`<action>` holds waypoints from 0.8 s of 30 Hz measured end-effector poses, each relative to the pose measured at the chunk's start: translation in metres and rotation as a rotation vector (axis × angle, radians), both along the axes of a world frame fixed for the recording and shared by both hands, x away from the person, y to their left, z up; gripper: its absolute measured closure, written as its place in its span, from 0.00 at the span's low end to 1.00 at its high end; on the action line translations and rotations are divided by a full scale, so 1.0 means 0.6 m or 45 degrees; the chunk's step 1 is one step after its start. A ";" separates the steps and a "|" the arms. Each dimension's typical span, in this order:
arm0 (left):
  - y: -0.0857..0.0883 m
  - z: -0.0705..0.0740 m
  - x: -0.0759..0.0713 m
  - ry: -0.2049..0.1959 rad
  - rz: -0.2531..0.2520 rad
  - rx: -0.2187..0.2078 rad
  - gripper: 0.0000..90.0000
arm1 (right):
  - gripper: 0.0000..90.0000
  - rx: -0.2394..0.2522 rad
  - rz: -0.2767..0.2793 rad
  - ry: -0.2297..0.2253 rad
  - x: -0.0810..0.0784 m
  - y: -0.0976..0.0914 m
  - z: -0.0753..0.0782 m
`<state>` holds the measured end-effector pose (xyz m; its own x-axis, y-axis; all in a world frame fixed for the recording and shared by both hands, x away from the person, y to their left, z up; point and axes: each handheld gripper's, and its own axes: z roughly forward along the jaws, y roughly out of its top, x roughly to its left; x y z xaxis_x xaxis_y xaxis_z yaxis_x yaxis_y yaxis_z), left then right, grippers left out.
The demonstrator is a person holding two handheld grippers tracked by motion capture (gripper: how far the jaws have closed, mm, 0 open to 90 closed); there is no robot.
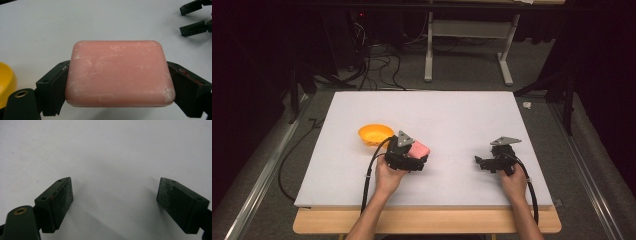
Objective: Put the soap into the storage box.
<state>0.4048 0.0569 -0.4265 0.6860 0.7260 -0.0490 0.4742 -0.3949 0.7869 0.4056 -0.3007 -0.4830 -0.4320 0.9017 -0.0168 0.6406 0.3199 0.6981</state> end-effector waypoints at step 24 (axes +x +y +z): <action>0.099 0.036 -0.002 -0.022 0.170 -0.083 0.15 | 0.16 0.001 0.000 -0.002 0.000 0.000 0.000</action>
